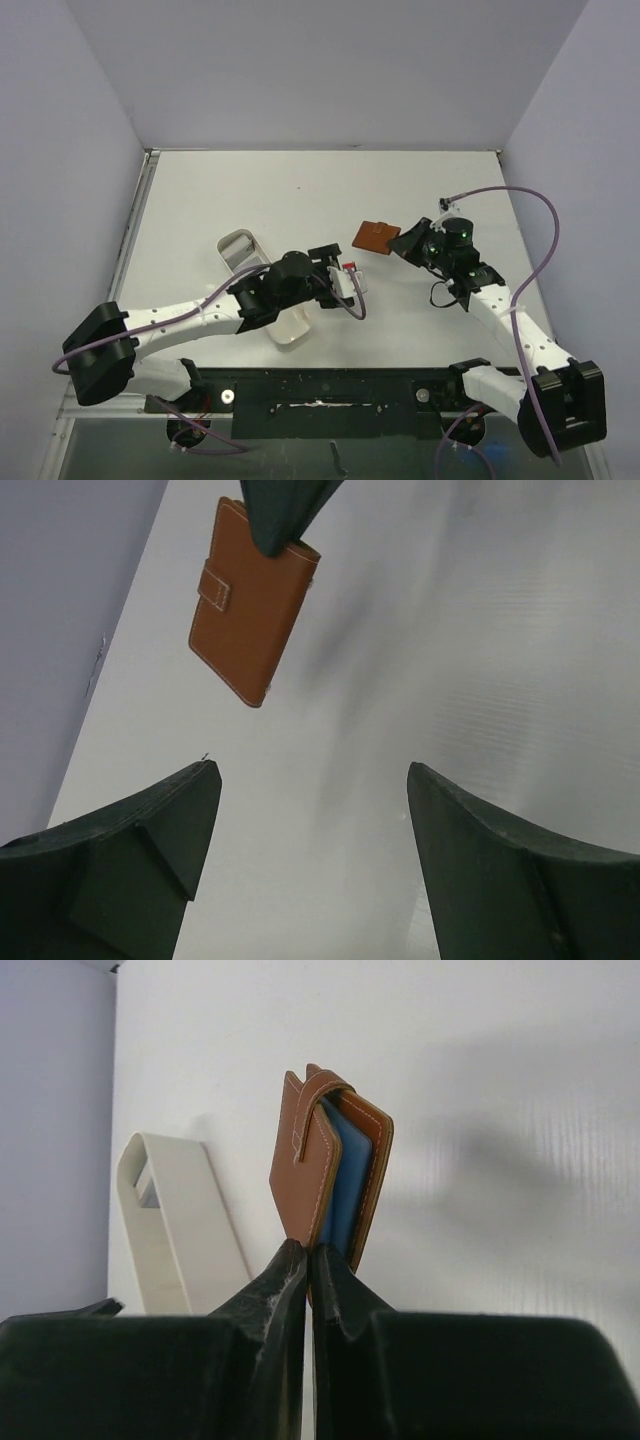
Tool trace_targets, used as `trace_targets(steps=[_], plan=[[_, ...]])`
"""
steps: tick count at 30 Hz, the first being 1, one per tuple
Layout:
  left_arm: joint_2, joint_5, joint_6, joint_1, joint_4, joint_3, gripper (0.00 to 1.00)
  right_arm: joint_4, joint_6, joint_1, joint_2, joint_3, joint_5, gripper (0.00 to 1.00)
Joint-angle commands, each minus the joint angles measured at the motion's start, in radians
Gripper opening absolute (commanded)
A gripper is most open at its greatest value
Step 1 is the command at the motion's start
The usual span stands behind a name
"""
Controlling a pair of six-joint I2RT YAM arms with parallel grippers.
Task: Put the credit cards into the card holder
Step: Open the card holder at the center of the board.
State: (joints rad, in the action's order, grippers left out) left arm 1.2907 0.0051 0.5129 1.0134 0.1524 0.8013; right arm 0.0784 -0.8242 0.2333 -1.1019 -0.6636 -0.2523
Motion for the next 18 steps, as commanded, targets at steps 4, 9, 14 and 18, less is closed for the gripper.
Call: trace_targets(steps=[4, 9, 14, 18], plan=[[0.114, -0.192, 0.165, 0.081, 0.344, -0.012, 0.74, 0.007, -0.116, 0.063, 0.149, 0.028, -0.084, 0.00], [0.173, -0.256, 0.245, 0.099, 0.499, -0.023, 0.74, 0.014, -0.155, 0.123, 0.190, 0.038, -0.097, 0.00], [0.210, -0.270, 0.294, 0.112, 0.537, -0.010, 0.73, 0.049, -0.169, 0.157, 0.228, 0.029, -0.082, 0.00], [0.214, -0.255, 0.303, 0.114, 0.509, -0.013, 0.71, 0.077, -0.171, 0.162, 0.263, 0.015, -0.067, 0.00]])
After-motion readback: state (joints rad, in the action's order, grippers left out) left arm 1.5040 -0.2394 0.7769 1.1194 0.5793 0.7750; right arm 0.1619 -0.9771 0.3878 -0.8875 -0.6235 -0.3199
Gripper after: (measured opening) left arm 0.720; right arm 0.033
